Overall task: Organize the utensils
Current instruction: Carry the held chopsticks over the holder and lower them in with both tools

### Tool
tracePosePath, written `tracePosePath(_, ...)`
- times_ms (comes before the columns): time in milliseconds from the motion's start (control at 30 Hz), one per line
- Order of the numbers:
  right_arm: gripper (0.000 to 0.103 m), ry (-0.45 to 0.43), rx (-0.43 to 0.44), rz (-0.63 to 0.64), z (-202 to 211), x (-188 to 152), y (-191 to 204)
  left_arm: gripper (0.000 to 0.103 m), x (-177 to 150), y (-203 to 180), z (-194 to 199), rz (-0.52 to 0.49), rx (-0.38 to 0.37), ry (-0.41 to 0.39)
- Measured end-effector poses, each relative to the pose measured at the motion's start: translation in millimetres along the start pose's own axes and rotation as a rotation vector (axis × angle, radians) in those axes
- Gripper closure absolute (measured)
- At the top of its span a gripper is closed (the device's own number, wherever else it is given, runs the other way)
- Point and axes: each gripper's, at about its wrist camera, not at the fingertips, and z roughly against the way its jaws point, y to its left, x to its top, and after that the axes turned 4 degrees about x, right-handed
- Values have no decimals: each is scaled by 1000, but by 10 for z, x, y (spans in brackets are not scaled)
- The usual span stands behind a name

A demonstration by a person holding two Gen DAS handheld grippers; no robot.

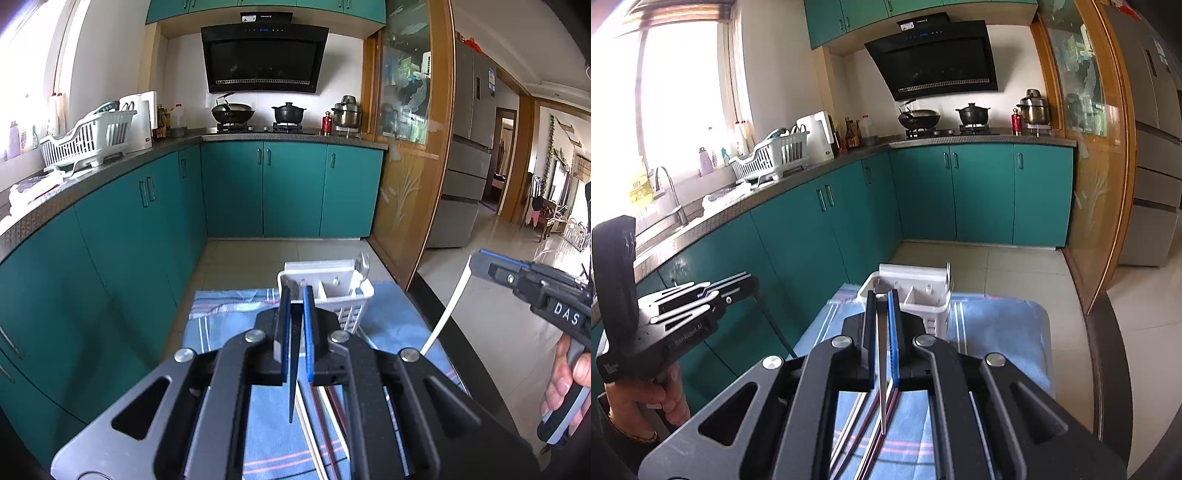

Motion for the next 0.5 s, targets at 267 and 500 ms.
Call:
tracePosePath(267,96,-83,-37,52,-87,869,12,97,831,-112,-13,-11,-10,-68)
tracePosePath(500,96,-120,-72,45,-368,1353,-142,97,1535,-154,-161,7,-5,-116)
